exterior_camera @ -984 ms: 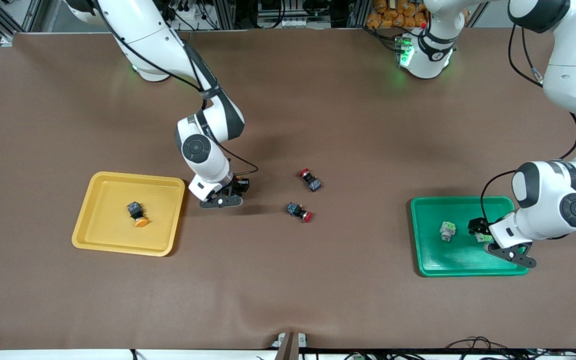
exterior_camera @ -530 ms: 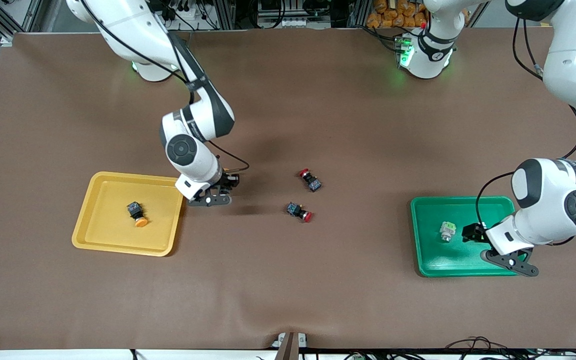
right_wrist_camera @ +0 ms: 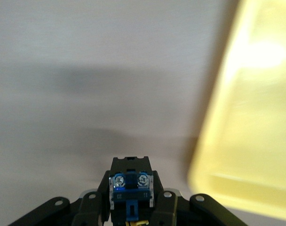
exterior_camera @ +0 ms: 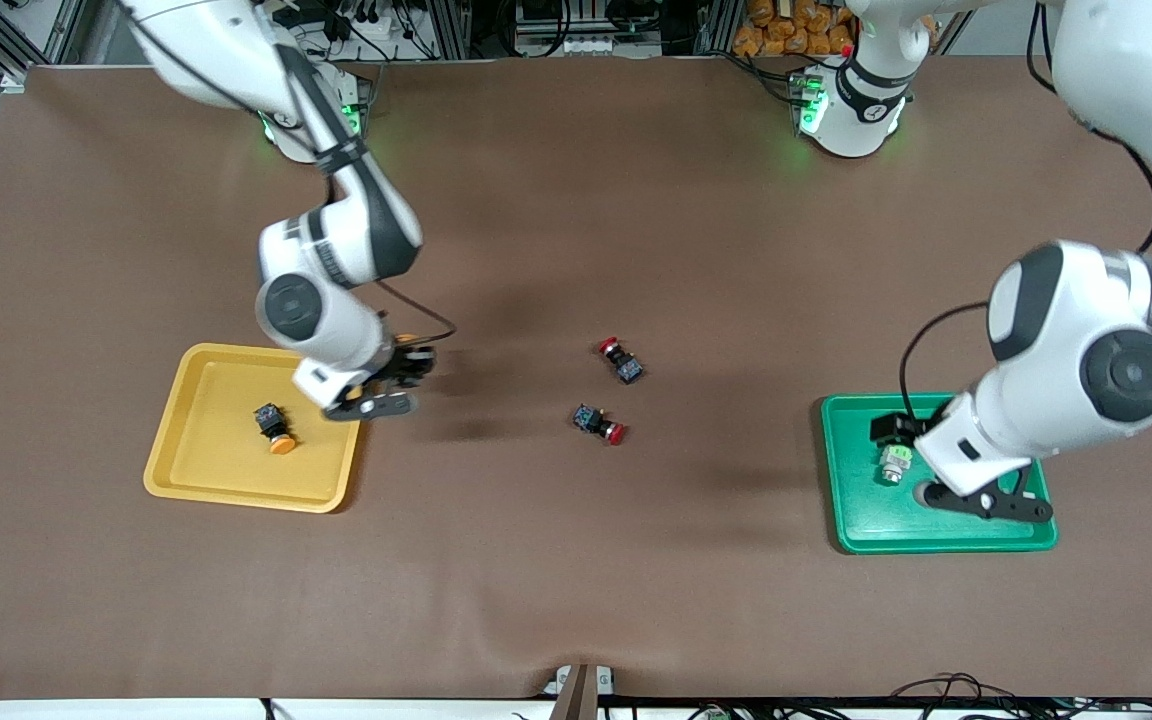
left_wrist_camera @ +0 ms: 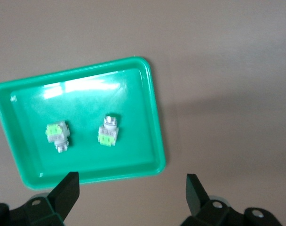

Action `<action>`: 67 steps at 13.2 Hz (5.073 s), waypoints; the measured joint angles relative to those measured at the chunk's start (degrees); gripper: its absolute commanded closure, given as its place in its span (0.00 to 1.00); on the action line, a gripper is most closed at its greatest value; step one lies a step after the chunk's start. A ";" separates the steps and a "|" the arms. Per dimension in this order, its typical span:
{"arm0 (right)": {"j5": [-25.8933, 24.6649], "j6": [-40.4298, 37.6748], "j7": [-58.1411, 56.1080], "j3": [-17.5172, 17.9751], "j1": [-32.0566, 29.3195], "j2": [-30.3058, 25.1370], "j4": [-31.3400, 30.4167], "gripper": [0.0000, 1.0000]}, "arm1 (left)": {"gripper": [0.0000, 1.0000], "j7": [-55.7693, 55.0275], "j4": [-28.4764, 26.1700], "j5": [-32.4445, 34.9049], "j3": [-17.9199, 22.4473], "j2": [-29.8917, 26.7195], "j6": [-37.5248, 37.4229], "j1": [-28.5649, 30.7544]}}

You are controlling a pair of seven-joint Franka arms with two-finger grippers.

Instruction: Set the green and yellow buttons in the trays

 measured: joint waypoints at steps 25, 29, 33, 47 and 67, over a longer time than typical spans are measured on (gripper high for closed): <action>0.00 10.54 -19.94 1.13 -13.69 9.54 -0.69 0.00 | 0.00 -8.01 -0.42 -2.05 -1.89 -8.01 -7.61 0.29; 0.00 10.75 -19.94 1.23 -13.69 9.75 -0.66 0.00 | 0.00 -4.15 -0.29 -3.48 0.76 -11.55 -7.80 1.63; 0.00 2.84 -19.94 0.90 -13.73 7.07 0.90 0.00 | 0.00 3.33 -7.19 -9.39 15.92 -20.81 -10.97 -6.30; -3.97 -36.04 -13.66 0.08 -14.95 -6.17 27.12 0.00 | 0.00 11.35 -9.20 -11.23 27.79 -30.34 -13.62 -11.60; -8.83 -44.34 -17.84 12.02 -28.86 -8.03 33.95 0.00 | 0.00 11.36 -10.45 -11.53 27.79 -29.90 -12.69 -12.09</action>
